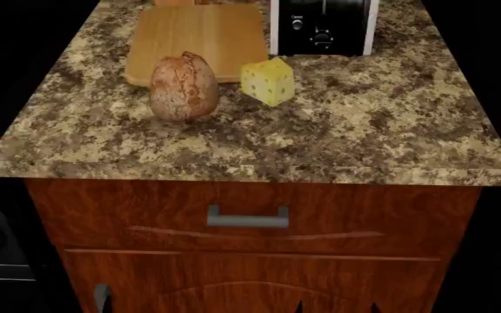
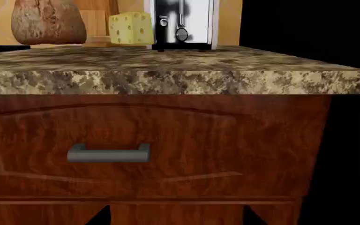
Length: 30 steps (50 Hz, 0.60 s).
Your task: Place the bread and cheese on the cutting board.
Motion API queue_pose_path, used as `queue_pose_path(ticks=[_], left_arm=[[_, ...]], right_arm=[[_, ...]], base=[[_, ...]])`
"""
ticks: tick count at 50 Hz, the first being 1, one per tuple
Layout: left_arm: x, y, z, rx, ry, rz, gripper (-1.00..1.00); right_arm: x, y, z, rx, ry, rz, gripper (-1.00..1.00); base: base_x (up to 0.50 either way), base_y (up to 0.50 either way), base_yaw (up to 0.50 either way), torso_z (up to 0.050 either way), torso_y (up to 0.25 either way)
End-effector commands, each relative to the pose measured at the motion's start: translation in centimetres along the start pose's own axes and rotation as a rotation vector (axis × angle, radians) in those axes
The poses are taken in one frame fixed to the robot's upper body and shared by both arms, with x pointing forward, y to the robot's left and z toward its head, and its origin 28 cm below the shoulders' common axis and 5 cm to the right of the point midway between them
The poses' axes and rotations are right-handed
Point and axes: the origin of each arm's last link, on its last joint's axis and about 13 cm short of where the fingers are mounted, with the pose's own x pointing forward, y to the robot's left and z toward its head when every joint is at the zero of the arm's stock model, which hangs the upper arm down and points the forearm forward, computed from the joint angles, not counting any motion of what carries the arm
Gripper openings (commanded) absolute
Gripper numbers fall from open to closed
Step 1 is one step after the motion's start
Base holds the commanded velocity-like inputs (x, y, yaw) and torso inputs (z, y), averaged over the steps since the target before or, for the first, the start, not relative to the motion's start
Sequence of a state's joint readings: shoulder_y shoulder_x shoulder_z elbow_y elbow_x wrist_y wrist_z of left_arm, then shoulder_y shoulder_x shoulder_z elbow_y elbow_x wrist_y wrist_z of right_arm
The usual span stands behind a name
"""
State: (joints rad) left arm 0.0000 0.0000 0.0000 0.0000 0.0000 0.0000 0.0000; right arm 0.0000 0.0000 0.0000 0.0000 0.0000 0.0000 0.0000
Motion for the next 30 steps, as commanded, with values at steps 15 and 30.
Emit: queue_pose_path(ticks=[15, 30], left_arm=[[0.0, -0.2, 0.5, 0.012, -0.008, -0.009, 1.00], [-0.1, -0.2, 1.4, 0.014, 0.000, 0.002, 1.00]], right_arm=[[-0.2, -0.1, 0.3, -0.021, 0.002, 0.000, 1.00], [-0.4, 0.1, 1.4, -0.023, -0.010, 0.001, 1.00]], base=[[0.00, 0.00, 0.00, 0.000, 0.000], [0.00, 0.00, 0.00, 0.000, 0.000]])
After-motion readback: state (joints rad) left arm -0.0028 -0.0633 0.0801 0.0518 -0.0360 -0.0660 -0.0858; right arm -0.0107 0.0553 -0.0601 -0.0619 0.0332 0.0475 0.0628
